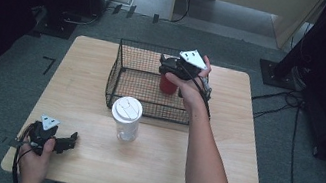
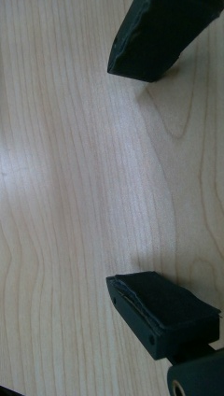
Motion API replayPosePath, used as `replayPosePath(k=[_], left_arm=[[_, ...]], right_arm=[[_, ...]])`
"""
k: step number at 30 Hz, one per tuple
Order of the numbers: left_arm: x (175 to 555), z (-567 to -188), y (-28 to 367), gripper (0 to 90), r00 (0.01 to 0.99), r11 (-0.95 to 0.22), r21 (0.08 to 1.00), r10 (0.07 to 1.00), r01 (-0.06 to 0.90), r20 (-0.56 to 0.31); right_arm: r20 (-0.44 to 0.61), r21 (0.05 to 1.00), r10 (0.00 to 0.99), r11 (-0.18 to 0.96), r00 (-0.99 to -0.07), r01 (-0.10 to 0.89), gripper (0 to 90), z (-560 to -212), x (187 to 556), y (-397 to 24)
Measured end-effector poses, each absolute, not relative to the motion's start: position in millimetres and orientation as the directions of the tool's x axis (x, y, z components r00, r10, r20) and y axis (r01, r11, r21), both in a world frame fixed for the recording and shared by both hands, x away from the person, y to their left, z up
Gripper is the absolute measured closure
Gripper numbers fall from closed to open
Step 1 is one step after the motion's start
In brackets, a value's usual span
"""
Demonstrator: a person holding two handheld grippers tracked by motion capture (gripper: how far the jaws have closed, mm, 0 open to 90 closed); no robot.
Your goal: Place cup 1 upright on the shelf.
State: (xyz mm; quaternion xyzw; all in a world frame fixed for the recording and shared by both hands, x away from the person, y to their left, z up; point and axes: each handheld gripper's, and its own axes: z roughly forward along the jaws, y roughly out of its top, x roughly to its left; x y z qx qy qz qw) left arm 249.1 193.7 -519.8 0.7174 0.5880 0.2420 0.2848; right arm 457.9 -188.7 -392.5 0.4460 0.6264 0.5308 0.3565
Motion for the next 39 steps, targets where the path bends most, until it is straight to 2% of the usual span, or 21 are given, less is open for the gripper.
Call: replayPosePath(k=[14, 19, 29, 39], left_arm=[[249.1, -519.8, 193.6, 2.5, 0.19, -0.145, 0.693, 0.982, 0.706, 0.012], [249.1, -519.9, 193.5, 2.5, 0.189, -0.143, 0.694, 0.982, 0.705, 0.01], [249.2, -520.0, 193.5, 2.5, 0.189, -0.143, 0.695, 0.982, 0.705, 0.01], [249.1, -519.9, 193.5, 2.5, 0.189, -0.143, 0.695, 0.982, 0.705, 0.011]], right_arm=[[0.029, 0.997, 0.905, 0.006, -0.424, 0.082, 0.0, -347.7, 407.5, -184.3], [0.012, 0.995, 0.902, 0.031, -0.432, 0.092, 0.0, -340.6, 384.7, -178.6], [0.015, 0.995, 0.891, 0.032, -0.454, 0.096, 0.0, -347.7, 345.8, -182.1], [0.02, 0.995, 0.882, 0.028, -0.47, 0.096, 0.0, -373.1, 299.5, -188.9]])
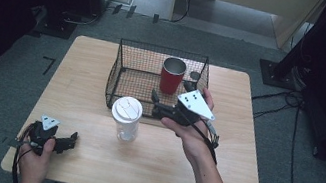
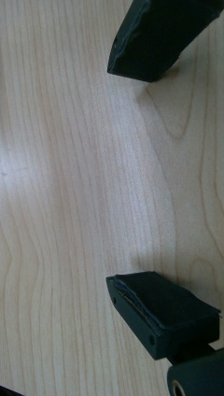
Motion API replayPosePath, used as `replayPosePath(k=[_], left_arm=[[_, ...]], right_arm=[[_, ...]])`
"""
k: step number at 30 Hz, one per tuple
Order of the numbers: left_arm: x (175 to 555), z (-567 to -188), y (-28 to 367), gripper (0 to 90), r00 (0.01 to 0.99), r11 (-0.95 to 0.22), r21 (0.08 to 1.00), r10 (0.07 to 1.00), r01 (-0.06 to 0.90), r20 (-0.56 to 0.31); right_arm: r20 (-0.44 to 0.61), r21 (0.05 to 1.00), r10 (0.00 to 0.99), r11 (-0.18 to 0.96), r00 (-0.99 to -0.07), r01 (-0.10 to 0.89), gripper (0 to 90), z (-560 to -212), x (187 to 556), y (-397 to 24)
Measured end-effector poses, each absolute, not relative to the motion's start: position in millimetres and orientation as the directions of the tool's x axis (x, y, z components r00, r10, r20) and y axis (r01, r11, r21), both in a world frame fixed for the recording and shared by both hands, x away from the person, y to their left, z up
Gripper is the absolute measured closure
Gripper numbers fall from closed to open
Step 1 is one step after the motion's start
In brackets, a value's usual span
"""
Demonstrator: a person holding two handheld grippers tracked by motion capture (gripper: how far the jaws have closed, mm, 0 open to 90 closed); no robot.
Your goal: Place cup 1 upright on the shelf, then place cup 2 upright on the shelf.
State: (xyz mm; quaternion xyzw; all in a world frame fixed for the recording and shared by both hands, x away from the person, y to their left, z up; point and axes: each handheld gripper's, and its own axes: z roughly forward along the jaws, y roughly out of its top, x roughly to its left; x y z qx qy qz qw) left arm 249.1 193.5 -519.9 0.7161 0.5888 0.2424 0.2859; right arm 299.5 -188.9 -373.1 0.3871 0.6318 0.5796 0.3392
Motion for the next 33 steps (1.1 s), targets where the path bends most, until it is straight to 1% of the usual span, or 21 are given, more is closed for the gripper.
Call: replayPosePath(k=[3, 6, 14, 25, 33], left_arm=[[249.1, -519.8, 193.5, 2.5, 0.189, -0.144, 0.694, 0.982, 0.706, 0.011], [249.1, -519.8, 193.5, 2.5, 0.189, -0.143, 0.694, 0.982, 0.706, 0.01], [249.1, -519.9, 193.5, 2.5, 0.19, -0.144, 0.694, 0.982, 0.705, 0.011], [250.0, -520.0, 191.9, 2.5, 0.189, -0.143, 0.695, 0.982, 0.704, 0.011], [249.9, -520.0, 191.7, 2.5, 0.194, -0.147, 0.695, 0.981, 0.704, 0.011]], right_arm=[[0.03, 0.995, 0.879, 0.021, -0.476, 0.101, 0.0, -377.7, 292.3, -189.0], [0.048, 0.995, 0.868, 0.004, -0.494, 0.104, 0.0, -385.7, 277.4, -187.9], [0.052, 0.994, 0.848, 0.005, -0.528, 0.106, 0.0, -400.6, 252.0, -182.3], [0.09, 0.991, 0.81, -0.013, -0.579, 0.136, 0.0, -416.4, 235.1, -167.7], [0.097, 0.99, 0.793, -0.011, -0.602, 0.144, 0.0, -420.8, 231.0, -158.8]])
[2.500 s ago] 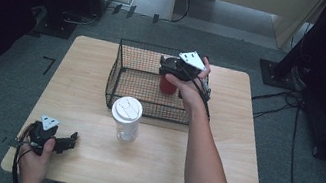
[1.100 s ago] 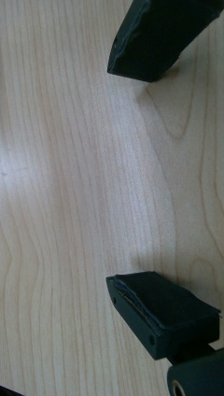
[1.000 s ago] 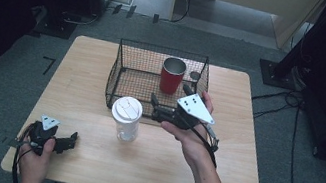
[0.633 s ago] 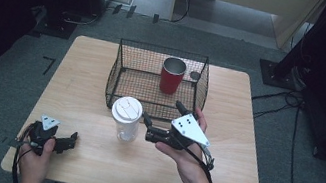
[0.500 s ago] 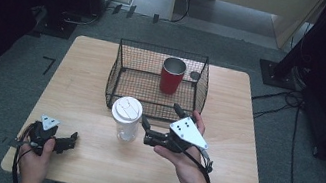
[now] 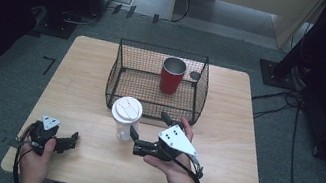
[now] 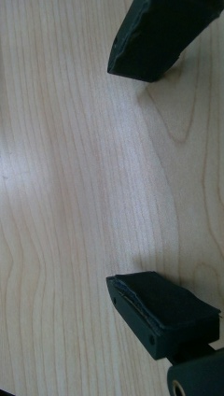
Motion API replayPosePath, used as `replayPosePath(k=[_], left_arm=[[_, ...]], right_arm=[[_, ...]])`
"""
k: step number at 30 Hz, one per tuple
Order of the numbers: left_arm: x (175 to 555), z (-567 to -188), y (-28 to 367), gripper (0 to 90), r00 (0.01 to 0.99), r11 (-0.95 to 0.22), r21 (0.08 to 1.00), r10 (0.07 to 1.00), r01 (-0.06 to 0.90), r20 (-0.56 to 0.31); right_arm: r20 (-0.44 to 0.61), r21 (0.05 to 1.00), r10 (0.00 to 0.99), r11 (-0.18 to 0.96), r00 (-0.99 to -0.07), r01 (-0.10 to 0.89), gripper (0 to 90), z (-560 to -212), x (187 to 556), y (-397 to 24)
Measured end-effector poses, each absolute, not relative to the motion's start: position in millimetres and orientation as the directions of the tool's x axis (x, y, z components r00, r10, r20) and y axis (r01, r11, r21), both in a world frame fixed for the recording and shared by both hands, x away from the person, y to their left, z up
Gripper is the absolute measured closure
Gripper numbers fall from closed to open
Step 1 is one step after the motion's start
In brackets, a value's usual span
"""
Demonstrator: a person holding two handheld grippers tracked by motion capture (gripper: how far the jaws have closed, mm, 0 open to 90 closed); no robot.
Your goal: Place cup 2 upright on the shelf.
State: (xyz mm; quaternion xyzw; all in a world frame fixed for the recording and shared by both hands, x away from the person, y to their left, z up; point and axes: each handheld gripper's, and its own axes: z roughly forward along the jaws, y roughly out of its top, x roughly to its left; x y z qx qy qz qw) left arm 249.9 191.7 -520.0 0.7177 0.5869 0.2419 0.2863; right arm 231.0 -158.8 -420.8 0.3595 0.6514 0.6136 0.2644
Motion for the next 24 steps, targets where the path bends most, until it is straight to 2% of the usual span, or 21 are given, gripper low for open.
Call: replayPosePath(k=[8, 24], left_arm=[[250.0, -520.1, 191.6, 2.5, 0.193, -0.146, 0.696, 0.981, 0.703, 0.01], [249.9, -519.9, 191.7, 2.5, 0.194, -0.147, 0.694, 0.981, 0.705, 0.011]], right_arm=[[0.101, 0.987, 0.769, 0.002, -0.632, 0.161, 0.0, -428.4, 234.9, -142.5], [0.095, 0.982, 0.781, 0.027, -0.617, 0.185, 0.0, -443.0, 253.6, -114.4]])
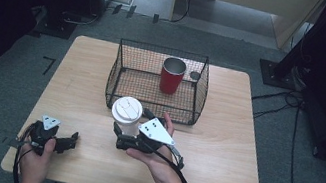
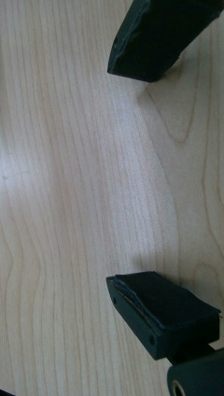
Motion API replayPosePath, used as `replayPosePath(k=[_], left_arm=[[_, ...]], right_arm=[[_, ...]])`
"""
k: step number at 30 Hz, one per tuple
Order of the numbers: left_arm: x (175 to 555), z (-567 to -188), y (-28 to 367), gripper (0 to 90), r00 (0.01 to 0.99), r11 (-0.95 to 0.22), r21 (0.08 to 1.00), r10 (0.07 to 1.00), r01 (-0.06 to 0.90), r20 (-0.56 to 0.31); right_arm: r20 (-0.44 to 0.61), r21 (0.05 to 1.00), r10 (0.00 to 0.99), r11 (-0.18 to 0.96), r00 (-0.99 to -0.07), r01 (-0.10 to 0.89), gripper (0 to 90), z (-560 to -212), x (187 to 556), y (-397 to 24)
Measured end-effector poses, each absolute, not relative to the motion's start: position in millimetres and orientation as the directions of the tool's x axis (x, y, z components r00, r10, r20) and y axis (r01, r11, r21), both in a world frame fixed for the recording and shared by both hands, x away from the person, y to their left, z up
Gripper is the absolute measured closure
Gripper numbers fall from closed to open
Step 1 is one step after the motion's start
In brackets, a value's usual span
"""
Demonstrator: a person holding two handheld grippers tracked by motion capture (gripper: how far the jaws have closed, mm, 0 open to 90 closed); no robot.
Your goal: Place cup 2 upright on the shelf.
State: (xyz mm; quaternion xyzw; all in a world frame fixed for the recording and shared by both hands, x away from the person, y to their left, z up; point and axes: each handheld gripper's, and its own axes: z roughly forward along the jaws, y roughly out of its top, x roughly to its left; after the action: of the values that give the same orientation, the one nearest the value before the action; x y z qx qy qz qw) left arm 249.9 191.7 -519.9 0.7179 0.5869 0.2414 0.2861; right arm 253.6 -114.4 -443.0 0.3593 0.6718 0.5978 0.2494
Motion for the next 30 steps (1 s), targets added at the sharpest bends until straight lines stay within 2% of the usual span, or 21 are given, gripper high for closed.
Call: replayPosePath(k=[22, 28, 30], left_arm=[[250.0, -520.1, 191.5, 2.5, 0.192, -0.144, 0.697, 0.981, 0.703, 0.009], [250.1, -520.1, 191.6, 2.5, 0.193, -0.146, 0.697, 0.981, 0.702, 0.011], [250.0, -520.1, 191.7, 2.5, 0.194, -0.147, 0.696, 0.981, 0.703, 0.011]], right_arm=[[0.089, 0.969, 0.801, 0.067, -0.593, 0.236, 0.0, -459.0, 278.9, -94.9], [0.08, 0.968, 0.814, 0.075, -0.575, 0.24, 1.2, -463.4, 282.6, -90.7], [0.077, 0.968, 0.812, 0.078, -0.579, 0.238, 5.1, -464.5, 283.1, -89.7]])
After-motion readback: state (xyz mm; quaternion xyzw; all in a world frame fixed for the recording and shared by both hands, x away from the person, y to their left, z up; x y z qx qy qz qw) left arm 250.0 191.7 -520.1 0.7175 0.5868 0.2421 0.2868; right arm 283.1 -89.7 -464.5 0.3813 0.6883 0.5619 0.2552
